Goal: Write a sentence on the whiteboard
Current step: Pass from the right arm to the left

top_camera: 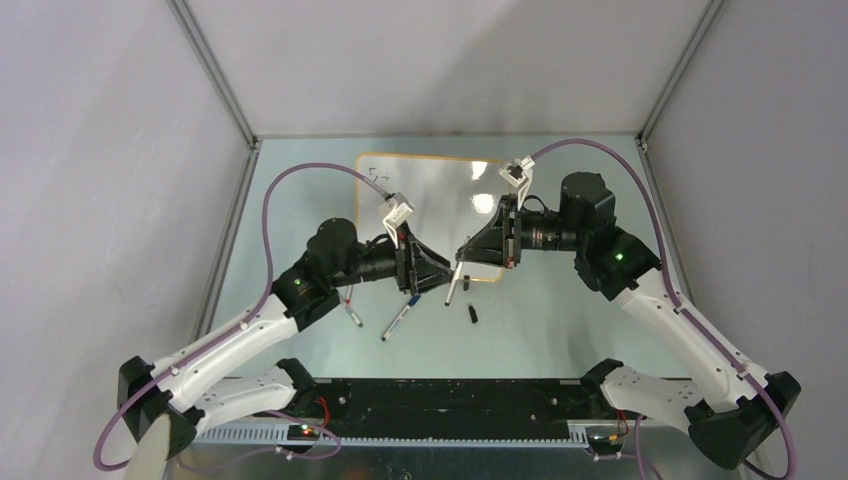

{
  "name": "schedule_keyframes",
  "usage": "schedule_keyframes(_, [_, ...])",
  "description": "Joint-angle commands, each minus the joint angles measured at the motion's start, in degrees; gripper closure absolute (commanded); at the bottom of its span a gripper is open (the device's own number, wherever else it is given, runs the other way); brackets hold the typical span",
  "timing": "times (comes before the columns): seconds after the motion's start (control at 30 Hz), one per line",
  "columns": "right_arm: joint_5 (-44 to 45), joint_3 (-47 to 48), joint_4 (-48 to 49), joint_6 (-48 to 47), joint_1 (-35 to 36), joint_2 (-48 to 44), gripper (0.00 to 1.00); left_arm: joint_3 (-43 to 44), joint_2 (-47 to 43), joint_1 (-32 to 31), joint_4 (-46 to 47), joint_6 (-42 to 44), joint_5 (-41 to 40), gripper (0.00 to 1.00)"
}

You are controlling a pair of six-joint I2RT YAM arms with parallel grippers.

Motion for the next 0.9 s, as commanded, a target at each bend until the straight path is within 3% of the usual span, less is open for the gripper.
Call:
schedule_keyframes(0.0, [-0.83, 2.49, 0.06, -0.49, 0.56, 0.49, 1.00, 3.19, -0.86, 0.08, 4.94, 0.20, 3.70, 0.51])
schedule_keyframes(0.3, [0.03, 2.59, -3.14, -2.11, -0.64, -0.78, 1.00, 3.78, -3.53, 0.06, -0.10, 2.05, -0.70, 0.51])
schedule_keyframes(0.53, [0.39, 2.55, -3.14, -1.79, -0.17, -0.32, 1.00, 3.21, -3.30, -0.03, 4.08, -0.16, 2.55, 0.52])
schedule_keyframes(0.87, [0.76, 3.35, -0.65, -0.61, 2.98, 1.50, 1.00, 4.17, -0.58, -0.38, 4.98, -0.60, 5.26, 0.60])
